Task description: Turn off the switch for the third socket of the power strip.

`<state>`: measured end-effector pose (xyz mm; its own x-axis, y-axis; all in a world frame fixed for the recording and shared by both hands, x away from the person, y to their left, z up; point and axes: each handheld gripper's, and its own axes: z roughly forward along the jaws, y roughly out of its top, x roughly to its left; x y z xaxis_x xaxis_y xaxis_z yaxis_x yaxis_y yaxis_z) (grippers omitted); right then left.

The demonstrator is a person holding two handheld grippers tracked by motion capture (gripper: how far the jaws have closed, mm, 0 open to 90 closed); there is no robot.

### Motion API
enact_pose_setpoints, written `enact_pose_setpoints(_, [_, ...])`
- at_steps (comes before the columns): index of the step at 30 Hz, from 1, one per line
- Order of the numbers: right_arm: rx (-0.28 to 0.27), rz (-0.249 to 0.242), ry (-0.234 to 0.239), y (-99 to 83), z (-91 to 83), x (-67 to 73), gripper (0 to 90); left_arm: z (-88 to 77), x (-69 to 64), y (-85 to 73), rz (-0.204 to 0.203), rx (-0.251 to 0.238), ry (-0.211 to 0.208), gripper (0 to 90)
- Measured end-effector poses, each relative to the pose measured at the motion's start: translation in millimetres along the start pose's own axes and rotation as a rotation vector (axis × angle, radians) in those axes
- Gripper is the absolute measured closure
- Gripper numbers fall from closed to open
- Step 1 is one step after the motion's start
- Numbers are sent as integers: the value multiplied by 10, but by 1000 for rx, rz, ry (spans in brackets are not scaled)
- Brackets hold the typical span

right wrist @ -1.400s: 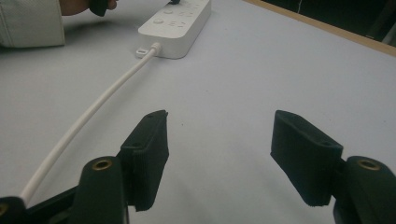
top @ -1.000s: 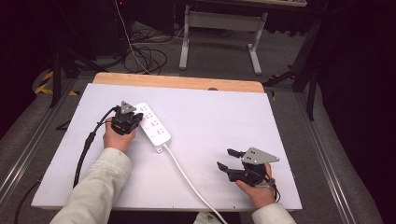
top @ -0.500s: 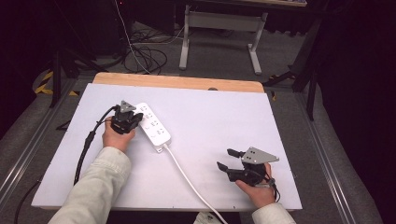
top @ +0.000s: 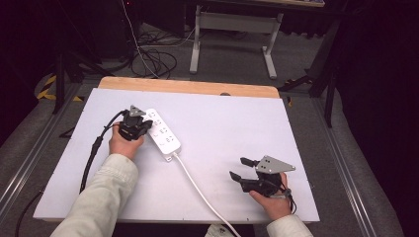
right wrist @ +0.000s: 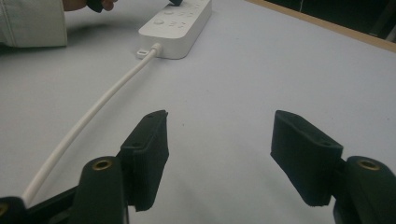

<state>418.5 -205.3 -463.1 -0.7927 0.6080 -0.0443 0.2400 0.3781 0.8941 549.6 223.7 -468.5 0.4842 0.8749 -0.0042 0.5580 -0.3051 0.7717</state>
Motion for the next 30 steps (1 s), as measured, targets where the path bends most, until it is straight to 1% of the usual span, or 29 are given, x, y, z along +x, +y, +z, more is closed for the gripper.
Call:
enact_pose_setpoints(3, [2,1,1,0,2,1,372,-1,-55,16,54,17,51,900])
enact_pose_setpoints(4, [1,1,0,0,1,3,372,1,-63,17,55,17,54,900])
enact_pose_setpoints(6, [1,0,1,0,-5,7,372,0,-46,17,45,14,49,900])
enact_pose_setpoints(9, [-1,3,1,-3,-9,5,372,2,-53,16,50,19,54,900])
enact_pose_setpoints(10, [3,1,1,-4,-9,4,372,4,-35,12,44,23,54,900])
enact_pose_setpoints(11, [1,0,3,-4,-10,5,372,8,-32,10,27,18,44,900])
enact_pose_setpoints(16, [1,0,2,-4,-12,5,371,3,-13,17,22,18,40,900])
enact_pose_setpoints(17, [0,1,3,-5,-11,5,371,1,-6,21,5,22,22,900])
enact_pose_setpoints(20, [-1,0,-1,-2,-13,4,371,-43,20,44,-27,29,-22,900])
enact_pose_setpoints(22, [-3,3,-4,-1,-14,-4,372,-80,14,56,-46,54,8,900])
enact_pose_setpoints(23, [-3,3,-4,-1,-14,-4,372,-95,24,55,-46,58,14,900])
enact_pose_setpoints(25, [-1,2,-6,1,-13,-4,372,-122,39,48,-35,57,14,897])
enact_pose_setpoints(26, [-1,-1,-6,1,-15,3,372,-141,54,48,-20,58,13,848])
enact_pose_setpoints(27, [-1,-1,-6,1,-15,3,372,-162,54,46,-21,60,4,848])
enact_pose_setpoints(29, [-4,0,-4,2,-16,6,371,-210,43,52,-15,51,-4,840])
enact_pose_setpoints(30, [-5,2,-4,2,-16,5,372,-236,34,59,-14,39,-8,835])
